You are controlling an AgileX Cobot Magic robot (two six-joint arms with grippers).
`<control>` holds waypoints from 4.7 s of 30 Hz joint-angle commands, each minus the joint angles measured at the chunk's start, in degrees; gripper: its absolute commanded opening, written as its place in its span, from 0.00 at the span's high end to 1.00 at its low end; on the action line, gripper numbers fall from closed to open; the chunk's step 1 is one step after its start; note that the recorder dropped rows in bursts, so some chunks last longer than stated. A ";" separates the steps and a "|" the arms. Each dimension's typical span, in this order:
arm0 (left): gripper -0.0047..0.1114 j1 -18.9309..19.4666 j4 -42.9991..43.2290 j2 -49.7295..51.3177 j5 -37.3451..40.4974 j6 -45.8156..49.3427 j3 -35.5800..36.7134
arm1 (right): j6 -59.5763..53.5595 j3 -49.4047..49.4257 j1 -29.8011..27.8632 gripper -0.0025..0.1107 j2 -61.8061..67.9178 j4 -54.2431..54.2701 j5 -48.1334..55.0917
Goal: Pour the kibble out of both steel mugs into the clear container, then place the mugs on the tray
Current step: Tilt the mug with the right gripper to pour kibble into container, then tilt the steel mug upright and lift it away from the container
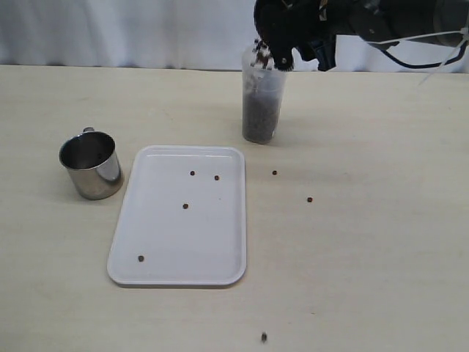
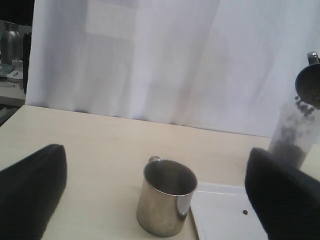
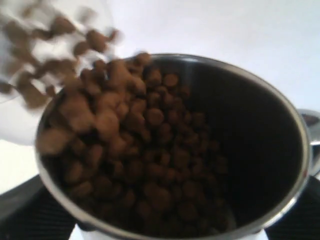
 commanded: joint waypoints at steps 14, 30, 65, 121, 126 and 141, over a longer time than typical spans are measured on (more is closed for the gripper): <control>0.12 0.01 -0.06 -0.16 -0.48 -0.07 0.18 | -5.27 -0.66 0.09 0.94 0.90 -0.55 -3.42; 0.12 0.01 -0.06 -0.16 -0.48 -0.07 0.18 | -9.98 -0.66 0.09 0.94 1.79 -0.55 -5.40; 0.12 0.01 -0.06 -0.16 -0.48 -0.07 0.18 | -26.12 -0.66 0.09 0.94 0.77 -0.55 -8.25; 0.12 0.01 -0.06 -0.16 -0.48 -0.07 0.18 | -33.79 -0.66 0.09 0.94 -1.17 -13.19 -13.48; 0.12 0.01 -0.06 -0.16 -0.48 -0.07 0.18 | -33.32 -0.66 0.09 0.94 -1.25 2.46 -12.02; 0.12 0.01 -0.06 -0.16 -0.48 -0.07 0.18 | -33.18 -0.39 -6.03 0.94 -9.17 73.61 -2.62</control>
